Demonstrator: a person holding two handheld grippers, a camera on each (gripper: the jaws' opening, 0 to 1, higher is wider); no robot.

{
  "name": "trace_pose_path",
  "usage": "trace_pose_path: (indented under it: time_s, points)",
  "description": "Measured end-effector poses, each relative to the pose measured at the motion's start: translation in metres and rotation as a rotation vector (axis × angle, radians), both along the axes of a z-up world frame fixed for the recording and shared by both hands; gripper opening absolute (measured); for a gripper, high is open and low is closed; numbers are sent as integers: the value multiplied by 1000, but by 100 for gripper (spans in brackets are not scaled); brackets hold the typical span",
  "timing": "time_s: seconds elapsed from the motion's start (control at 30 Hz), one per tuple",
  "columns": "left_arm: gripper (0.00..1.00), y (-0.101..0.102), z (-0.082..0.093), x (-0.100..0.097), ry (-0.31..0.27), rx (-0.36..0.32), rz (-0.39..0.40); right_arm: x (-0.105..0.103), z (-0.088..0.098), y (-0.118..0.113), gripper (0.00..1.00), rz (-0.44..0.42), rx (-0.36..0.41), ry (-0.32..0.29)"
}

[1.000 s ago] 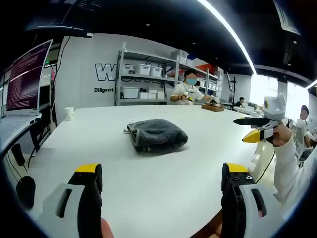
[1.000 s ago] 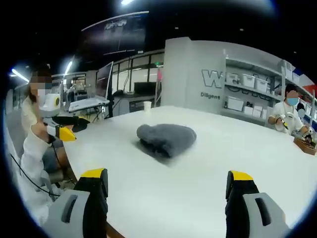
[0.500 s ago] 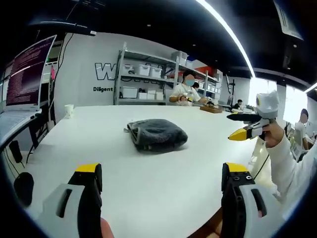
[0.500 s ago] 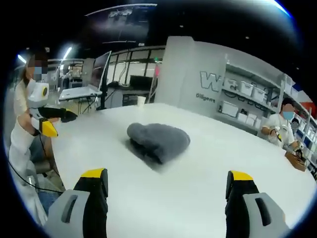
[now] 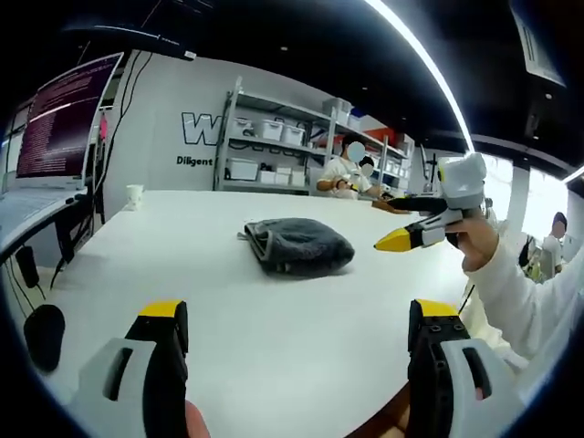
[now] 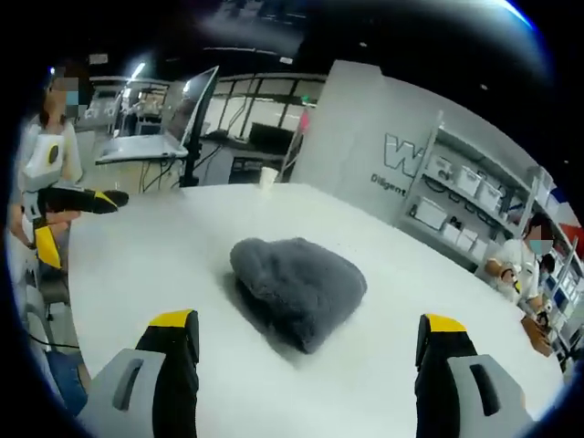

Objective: Open the folded towel by lifting each exposed corner and separating the folded layers until the towel lies flat within the target outline without major curled edges

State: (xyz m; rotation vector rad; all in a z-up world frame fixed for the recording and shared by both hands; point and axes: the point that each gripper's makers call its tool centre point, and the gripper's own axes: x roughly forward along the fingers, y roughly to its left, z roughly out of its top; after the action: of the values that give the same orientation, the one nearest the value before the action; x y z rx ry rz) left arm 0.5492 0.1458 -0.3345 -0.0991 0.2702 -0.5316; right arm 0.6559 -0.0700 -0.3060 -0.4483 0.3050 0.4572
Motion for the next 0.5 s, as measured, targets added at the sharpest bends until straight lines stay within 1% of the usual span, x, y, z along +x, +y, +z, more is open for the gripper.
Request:
trace_pose_path:
  time_s: [0.03,0.13,0.2,0.3,0.4,0.43,0.5]
  points:
    - [100,2,-1,0,1,-3,1,6,-1,9,99,9,-23,-3]
    - [100,7,-2,1,4,-13,6,15,-3,28,99,27,-58,-5]
    - [100,11,-2,1,6,-27,8,21,-4,44,99,52,-109,-15]
    - [100,17,0,0,-3,-43,13,30,-8,63,99,70,-138,-21]
    - [100,21,1,0,-8,-51,17,39,-12,77,99,91,-176,-38]
    - [100,23,1,0,-8,-57,18,44,-17,83,99,98,-213,-43]
    - [100,25,0,0,-7,-63,16,48,-23,89,99,105,-241,-43]
